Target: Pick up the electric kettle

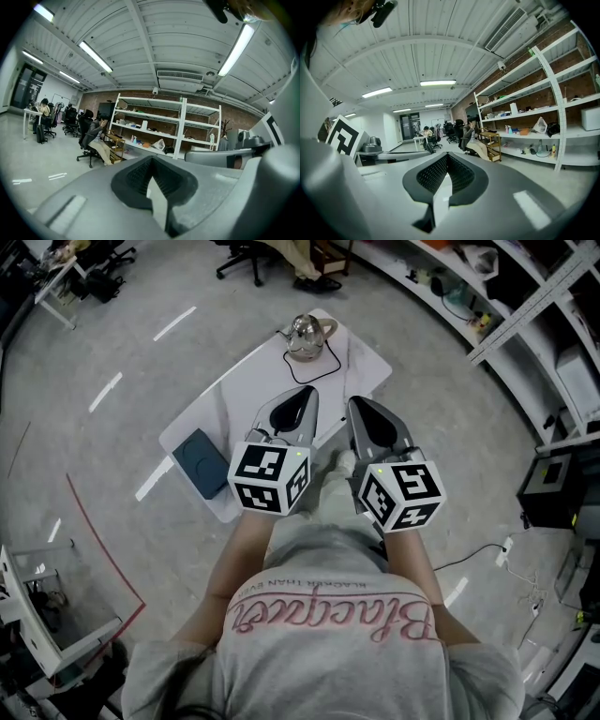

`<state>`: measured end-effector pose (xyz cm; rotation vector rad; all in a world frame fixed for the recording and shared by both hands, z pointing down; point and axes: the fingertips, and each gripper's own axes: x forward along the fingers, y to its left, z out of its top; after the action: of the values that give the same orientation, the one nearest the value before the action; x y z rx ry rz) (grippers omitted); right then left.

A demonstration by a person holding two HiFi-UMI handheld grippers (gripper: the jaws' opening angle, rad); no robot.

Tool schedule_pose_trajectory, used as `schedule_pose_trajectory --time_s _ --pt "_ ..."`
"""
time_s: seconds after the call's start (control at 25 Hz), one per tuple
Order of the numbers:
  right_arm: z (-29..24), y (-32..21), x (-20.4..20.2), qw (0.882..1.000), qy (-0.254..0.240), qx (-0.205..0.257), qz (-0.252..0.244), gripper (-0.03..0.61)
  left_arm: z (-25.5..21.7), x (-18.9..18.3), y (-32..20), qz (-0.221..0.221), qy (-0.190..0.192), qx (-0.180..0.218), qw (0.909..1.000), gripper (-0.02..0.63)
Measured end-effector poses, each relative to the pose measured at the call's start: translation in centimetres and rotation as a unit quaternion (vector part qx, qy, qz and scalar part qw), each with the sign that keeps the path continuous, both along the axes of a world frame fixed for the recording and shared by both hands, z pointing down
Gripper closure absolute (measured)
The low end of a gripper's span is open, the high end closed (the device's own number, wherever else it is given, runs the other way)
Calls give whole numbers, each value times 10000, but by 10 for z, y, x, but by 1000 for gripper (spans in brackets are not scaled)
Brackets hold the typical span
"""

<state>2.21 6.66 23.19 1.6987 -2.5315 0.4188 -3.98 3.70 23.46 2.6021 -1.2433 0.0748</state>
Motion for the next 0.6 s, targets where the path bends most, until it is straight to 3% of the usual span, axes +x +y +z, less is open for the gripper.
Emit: schedule_pose_trajectory --time_s 0.32,0.6 --pt "18 -60 21 9998 -80 -148 -130 558 17 15 -57 -219 -61 -154 9996 607" --pt "38 -132 48 9985 -103 -392 -372 558 40 26 -136 -598 -5 -470 9971 607"
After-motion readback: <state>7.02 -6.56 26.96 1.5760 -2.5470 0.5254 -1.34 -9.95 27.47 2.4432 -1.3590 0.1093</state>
